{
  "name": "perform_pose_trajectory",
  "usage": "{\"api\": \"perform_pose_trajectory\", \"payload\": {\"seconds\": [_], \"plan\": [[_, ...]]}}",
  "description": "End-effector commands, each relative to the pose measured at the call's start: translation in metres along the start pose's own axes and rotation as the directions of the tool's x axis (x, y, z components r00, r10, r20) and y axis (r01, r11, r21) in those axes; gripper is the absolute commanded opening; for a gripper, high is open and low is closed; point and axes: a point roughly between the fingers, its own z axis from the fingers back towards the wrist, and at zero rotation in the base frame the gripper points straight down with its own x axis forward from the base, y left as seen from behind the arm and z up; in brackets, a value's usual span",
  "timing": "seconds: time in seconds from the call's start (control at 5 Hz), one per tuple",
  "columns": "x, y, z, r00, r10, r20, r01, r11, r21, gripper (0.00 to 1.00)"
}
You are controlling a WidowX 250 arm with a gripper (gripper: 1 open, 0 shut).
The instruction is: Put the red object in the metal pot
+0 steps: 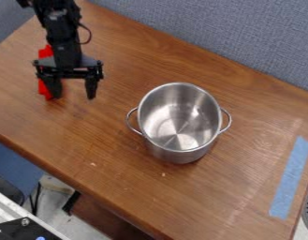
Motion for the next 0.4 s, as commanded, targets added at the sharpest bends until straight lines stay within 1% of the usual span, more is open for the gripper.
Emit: {"api": "perform_pose_trajectory", "payload": {"seconds": [0.0, 0.2], "plan": [[-0.022, -0.016, 0.05, 0.984, -0.17, 0.049, 0.17, 0.985, -0.003, 1.0], [0.001, -0.025, 0.033, 0.995, -0.082, 0.061, 0.083, 0.997, -0.007, 1.0]]}}
